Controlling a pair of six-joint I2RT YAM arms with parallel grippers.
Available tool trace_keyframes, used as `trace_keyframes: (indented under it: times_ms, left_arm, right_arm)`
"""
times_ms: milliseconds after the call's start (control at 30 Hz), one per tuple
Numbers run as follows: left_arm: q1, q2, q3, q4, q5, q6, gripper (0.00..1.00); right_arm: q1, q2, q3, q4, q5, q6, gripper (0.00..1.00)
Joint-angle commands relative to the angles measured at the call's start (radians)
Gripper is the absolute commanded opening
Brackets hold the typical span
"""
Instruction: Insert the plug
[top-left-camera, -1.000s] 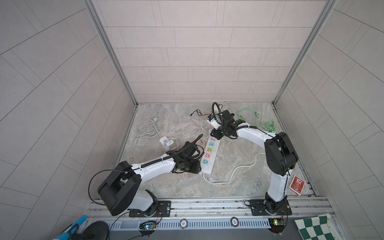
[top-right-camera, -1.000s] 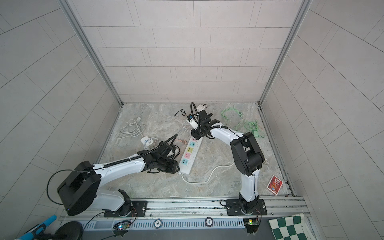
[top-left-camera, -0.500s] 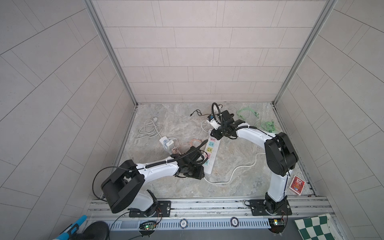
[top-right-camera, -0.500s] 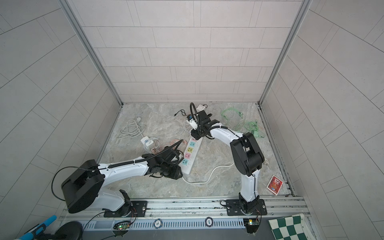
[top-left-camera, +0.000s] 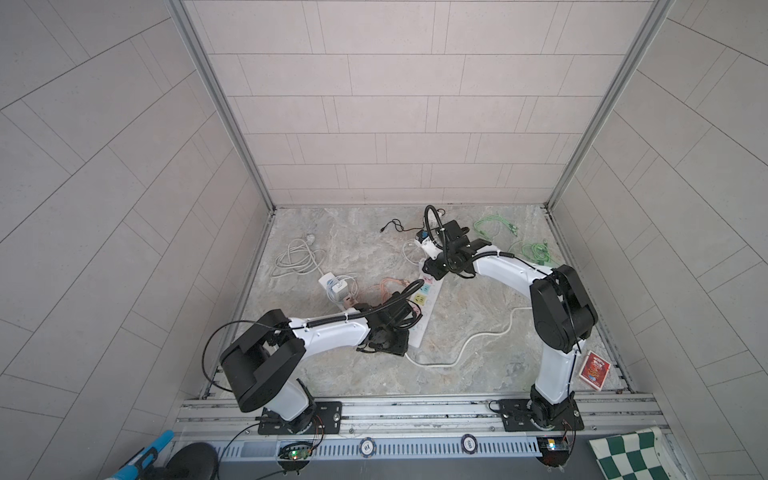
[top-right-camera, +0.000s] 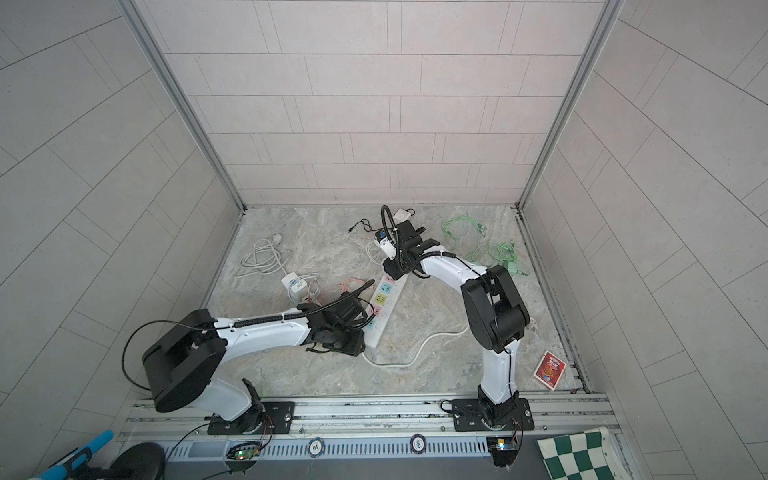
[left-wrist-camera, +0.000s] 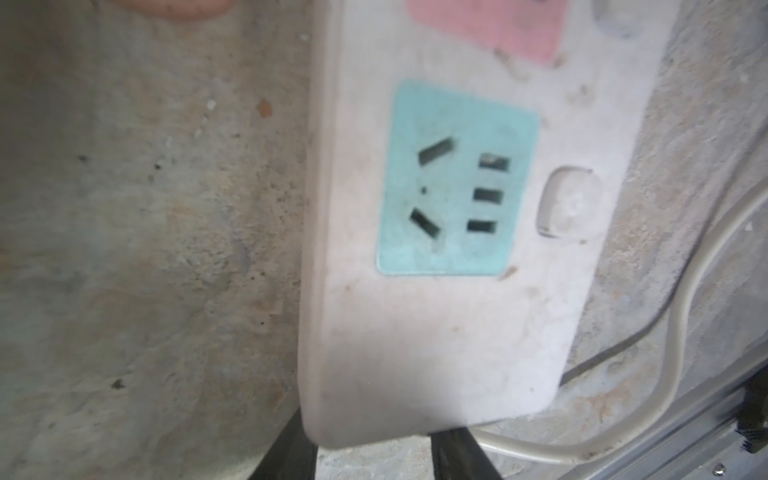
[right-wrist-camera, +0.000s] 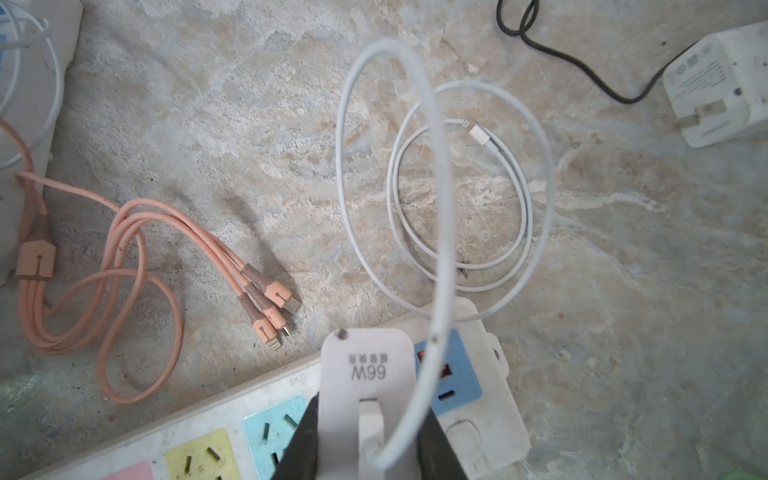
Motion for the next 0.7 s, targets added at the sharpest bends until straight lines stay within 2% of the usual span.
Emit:
trace_keyframes:
  times_ms: [0,233,433,667]
  left_arm:
    - [0.009,0.084,-0.032,-0.112,-0.139,-0.017,0.46]
    - [0.044,0.092,-0.021,-0.173,-0.247,-0.038,0.46]
    - [0.147,0.09,-0.048,-0.141,-0.214,-0.004,0.46]
    - [0.151,0.078,-0.05,-0.147,-0.215,0.013,0.46]
  right_arm:
    - [-0.004,0.015,-0.04,-0.146,0.046,0.004,0.0]
    - [-0.004,0.006,-0.062,-0.136,0.061,0.007,0.0]
    - [-0.009,-0.002,-0.084,-0.138,0.079,0.035,0.0]
    - [-0.039,-0.013,-0.108,-0.133,0.106,0.078,0.0]
